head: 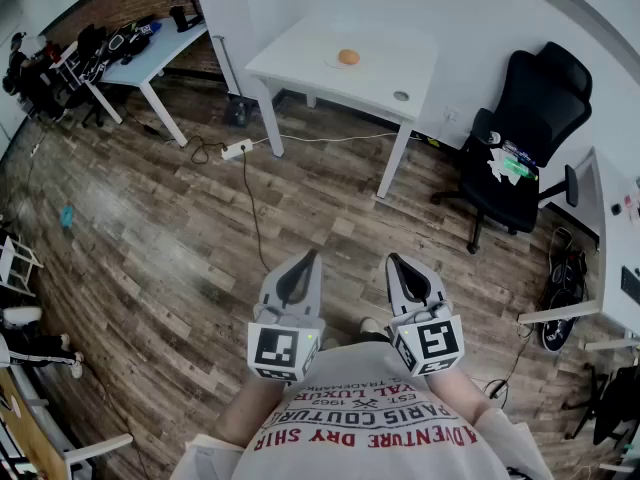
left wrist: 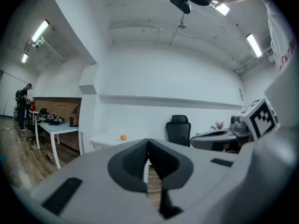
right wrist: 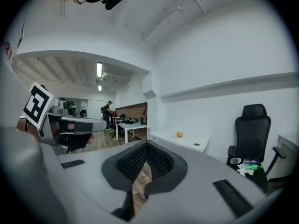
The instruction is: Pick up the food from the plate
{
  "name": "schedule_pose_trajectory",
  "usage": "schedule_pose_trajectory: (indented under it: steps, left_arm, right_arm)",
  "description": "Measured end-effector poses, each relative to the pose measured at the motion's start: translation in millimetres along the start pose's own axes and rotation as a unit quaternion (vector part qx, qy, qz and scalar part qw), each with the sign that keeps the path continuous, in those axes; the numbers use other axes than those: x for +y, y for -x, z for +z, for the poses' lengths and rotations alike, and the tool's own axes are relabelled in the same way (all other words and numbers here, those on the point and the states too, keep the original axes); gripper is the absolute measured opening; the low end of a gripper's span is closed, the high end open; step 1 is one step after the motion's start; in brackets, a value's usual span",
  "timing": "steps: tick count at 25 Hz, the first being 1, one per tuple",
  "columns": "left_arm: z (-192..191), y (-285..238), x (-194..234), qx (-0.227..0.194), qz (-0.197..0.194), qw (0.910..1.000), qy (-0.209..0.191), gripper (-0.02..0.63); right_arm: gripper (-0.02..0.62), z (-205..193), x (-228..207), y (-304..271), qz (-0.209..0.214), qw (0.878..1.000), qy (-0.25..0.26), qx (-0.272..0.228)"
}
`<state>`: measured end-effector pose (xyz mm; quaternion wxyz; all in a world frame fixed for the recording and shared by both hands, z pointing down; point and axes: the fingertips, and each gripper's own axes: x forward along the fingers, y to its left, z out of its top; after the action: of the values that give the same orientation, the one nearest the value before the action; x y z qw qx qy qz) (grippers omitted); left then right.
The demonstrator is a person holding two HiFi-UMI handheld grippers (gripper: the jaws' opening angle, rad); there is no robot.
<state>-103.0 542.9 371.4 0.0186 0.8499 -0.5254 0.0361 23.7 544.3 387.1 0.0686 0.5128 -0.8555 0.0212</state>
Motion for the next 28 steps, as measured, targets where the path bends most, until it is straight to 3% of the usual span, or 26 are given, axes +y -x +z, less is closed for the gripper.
schedule_pose_trajectory:
  steps: [19,28]
  left_arm:
    - [-13,-12,26,0.012,0.01,0.9997,0.017,0.008]
    - [-33,-50,51,0.037,0.03,0.9983,0.033,0.008]
  right_arm:
    - [0.012,-12,-8,-23,-0.016,0.999,-0.025,0.016]
    - [0.012,-32,-26,-67,0.006,0.998,-0.036,0.042]
